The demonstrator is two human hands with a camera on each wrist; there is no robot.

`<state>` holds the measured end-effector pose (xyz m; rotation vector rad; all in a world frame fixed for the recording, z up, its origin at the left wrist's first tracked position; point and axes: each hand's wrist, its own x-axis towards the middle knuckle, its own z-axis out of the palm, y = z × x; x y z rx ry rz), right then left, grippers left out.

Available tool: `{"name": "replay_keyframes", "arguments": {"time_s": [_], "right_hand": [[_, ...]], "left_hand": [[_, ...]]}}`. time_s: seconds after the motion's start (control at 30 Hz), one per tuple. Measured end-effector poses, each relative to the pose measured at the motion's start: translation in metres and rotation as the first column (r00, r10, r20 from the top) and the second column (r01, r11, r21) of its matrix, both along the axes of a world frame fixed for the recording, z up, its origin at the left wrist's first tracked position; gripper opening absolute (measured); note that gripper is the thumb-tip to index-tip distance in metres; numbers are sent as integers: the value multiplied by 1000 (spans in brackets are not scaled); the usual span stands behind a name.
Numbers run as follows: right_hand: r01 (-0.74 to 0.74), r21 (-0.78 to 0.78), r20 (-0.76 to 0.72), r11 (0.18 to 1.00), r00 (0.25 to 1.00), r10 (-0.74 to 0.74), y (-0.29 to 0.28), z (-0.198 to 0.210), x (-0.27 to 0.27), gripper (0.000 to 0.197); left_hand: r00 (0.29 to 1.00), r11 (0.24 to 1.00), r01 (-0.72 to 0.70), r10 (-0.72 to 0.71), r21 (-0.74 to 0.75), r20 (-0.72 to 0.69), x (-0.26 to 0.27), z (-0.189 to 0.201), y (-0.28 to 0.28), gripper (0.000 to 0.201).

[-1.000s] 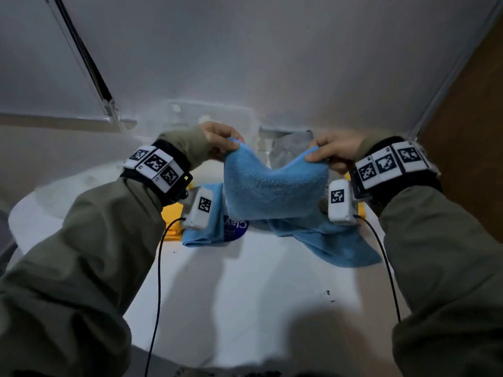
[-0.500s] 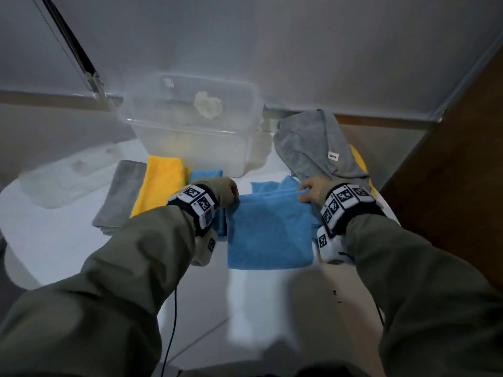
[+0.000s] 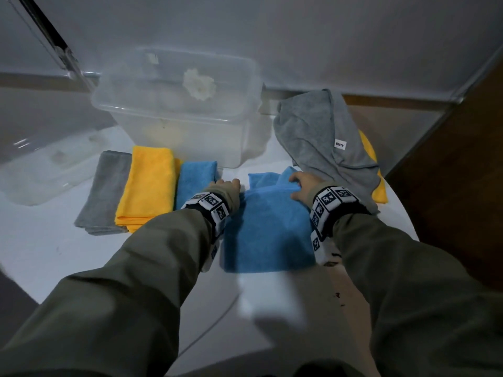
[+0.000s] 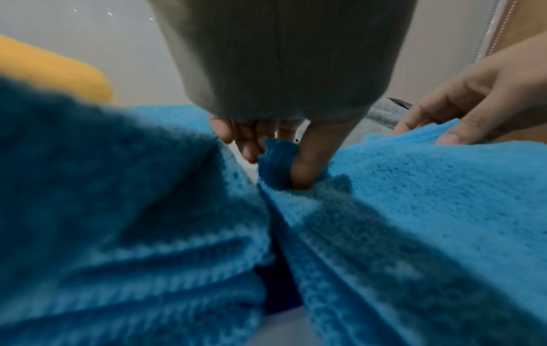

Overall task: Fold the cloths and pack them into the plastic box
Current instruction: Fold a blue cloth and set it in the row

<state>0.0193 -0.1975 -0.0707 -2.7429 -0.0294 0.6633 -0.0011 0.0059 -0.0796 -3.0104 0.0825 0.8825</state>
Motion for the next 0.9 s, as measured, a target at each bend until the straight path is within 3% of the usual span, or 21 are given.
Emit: {"name": "replay_keyframes", "arguments": {"time_s": [0.13, 0.23, 0.3, 0.37, 0.47, 0.53, 0.63, 0.7, 0.77, 0.8, 0.9], "right_hand": [[30, 74, -35, 997, 999, -27, -3, 9, 3, 33], [66, 222, -23, 973, 998, -62, -11, 16, 3, 20], [128, 415, -65, 901, 992, -111, -15, 25, 0, 9], [160, 558, -85, 814, 987, -136, -16, 41, -8, 17], [87, 640, -12, 764, 995, -103, -12, 70, -17, 17], [-8, 672, 41, 741, 999, -27, 2, 94, -21, 16], [-182, 636, 188, 750, 979, 78, 31, 127, -26, 21], [-228, 662, 288, 714, 957, 38, 46, 146, -34, 23], [-224, 672, 353, 705, 935, -40, 49, 152, -38, 23], [-208, 642, 340, 738, 940, -31, 47, 153, -39, 32], [-189, 388, 179, 902, 976, 127, 37, 146, -42, 63]], "left_hand": [[994, 993, 103, -100, 52, -53, 2, 6, 1, 46], [1000, 986, -22, 23, -167, 2, 1, 23, 12, 46], [982, 875, -188, 177, -447, -66, -3, 41, 19, 43], [968, 739, -248, 220, -627, -124, -5, 58, 28, 46], [967, 675, -256, 182, -692, -181, -11, 82, 40, 44], [981, 687, -184, 83, -703, -177, -15, 101, 38, 61], [1000, 646, 17, -2, -763, 21, -19, 129, 19, 96], [992, 620, 78, 33, -781, 125, -22, 140, 10, 84], [977, 651, 89, 91, -754, 193, -22, 148, 10, 51], [971, 658, 91, 108, -747, 213, -23, 152, 13, 40], [974, 538, 42, 167, -842, 155, -27, 161, 32, 26]]}}
